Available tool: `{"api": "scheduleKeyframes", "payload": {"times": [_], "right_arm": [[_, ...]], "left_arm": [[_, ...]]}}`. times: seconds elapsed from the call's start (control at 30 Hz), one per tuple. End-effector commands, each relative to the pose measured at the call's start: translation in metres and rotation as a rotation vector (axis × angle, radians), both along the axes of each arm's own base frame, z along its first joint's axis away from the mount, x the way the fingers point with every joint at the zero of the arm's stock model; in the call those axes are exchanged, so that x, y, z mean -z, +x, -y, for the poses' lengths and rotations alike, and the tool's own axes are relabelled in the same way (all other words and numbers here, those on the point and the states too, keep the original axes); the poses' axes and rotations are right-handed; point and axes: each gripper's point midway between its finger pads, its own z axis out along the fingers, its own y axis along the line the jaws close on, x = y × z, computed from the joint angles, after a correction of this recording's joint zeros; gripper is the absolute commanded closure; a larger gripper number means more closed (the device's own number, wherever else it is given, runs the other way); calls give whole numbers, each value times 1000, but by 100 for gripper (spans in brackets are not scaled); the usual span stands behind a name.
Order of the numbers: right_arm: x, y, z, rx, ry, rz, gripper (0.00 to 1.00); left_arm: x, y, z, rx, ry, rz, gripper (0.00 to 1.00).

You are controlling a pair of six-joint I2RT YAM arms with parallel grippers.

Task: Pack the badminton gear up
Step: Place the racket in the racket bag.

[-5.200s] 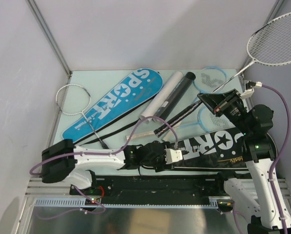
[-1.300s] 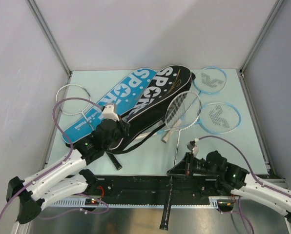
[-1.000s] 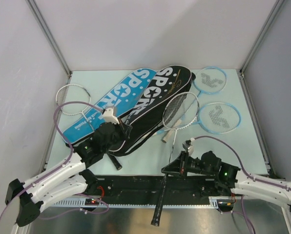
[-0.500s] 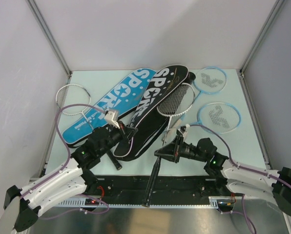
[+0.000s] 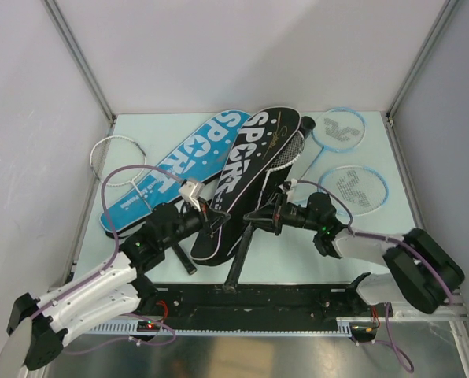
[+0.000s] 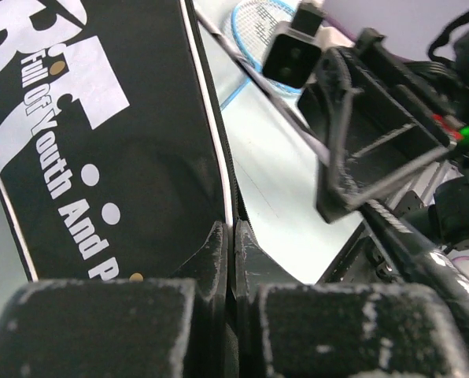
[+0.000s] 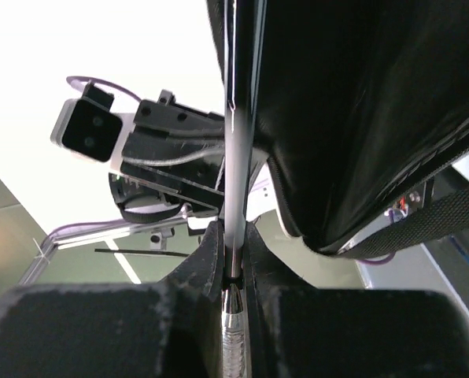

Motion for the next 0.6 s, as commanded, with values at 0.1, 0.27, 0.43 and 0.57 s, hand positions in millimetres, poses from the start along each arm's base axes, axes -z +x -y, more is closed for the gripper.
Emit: {"api": "scheduleKeyframes", "payload": {"times": [0.1, 0.27, 0.43, 0.57], "right_arm": [[-15, 11, -10, -136, 107, 98, 100], [10, 13, -19, -204, 58, 101, 100], [21, 17, -20, -205, 14, 110, 100], [32, 43, -11, -98, -52, 129, 100]], "left_arm": [[-37, -4, 15, 93, -60, 100, 100], [-44, -6, 15, 96, -78, 104, 100], [-41, -7, 17, 110, -72, 97, 100], [-42, -10, 19, 127, -88, 78, 100]]}}
